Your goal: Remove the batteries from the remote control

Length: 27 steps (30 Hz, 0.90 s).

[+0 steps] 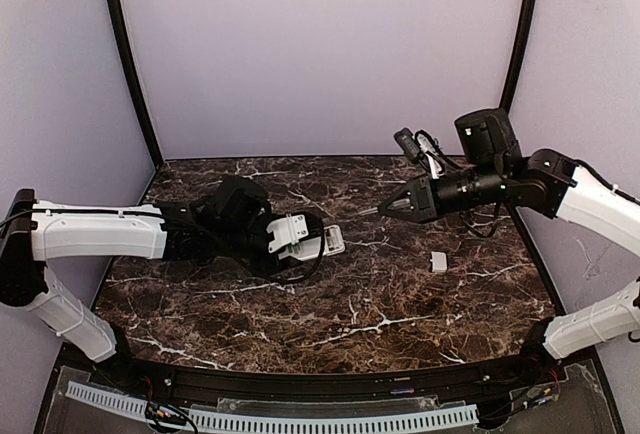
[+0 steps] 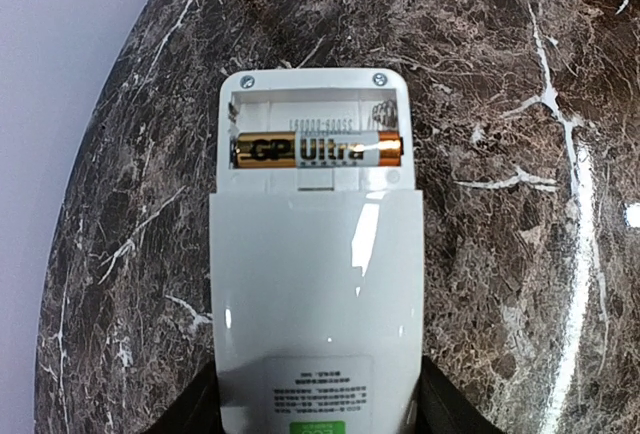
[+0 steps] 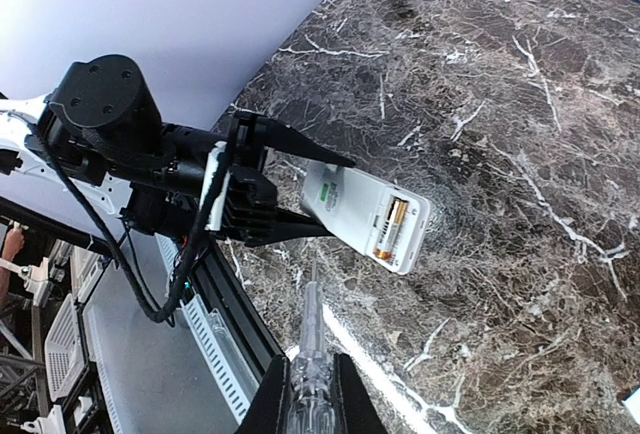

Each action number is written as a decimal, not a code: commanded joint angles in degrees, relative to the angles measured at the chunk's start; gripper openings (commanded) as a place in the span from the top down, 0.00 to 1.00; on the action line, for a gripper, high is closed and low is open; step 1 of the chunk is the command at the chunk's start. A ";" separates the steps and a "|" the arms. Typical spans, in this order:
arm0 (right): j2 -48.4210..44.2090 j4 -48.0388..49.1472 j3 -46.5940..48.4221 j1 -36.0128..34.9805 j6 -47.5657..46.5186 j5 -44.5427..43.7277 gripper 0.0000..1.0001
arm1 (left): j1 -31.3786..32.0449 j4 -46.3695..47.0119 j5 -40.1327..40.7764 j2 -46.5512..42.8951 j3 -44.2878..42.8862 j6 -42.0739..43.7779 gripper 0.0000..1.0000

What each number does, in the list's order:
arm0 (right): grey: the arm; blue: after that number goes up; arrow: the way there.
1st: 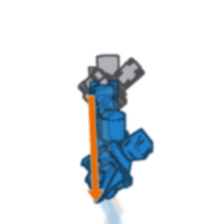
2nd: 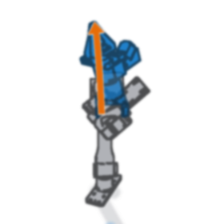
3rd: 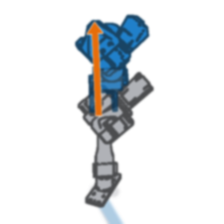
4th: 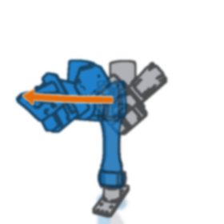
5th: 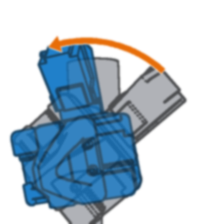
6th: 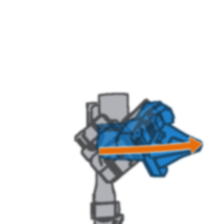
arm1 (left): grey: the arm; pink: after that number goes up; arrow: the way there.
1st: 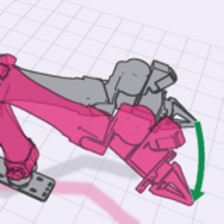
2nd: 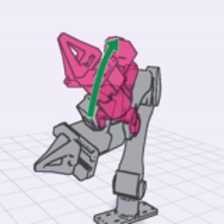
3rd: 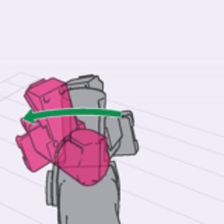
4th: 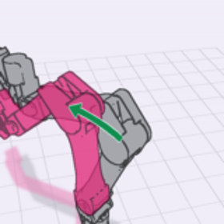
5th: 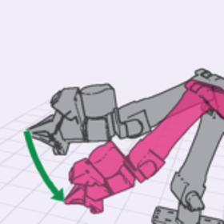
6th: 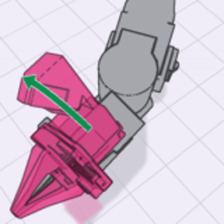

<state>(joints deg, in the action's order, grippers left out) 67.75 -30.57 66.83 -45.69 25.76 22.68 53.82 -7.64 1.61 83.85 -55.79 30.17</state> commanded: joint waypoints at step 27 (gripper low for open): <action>11.90 -3.62 6.82 -3.97 0.57 -1.85 1.00 | 2.78 3.13 1.47 -4.95 4.21 1.43 1.00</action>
<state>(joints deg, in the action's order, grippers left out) 78.61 -33.54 71.72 -49.25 25.91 22.02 55.96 -7.25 3.05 82.13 -52.90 30.06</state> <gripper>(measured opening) 0.100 0.559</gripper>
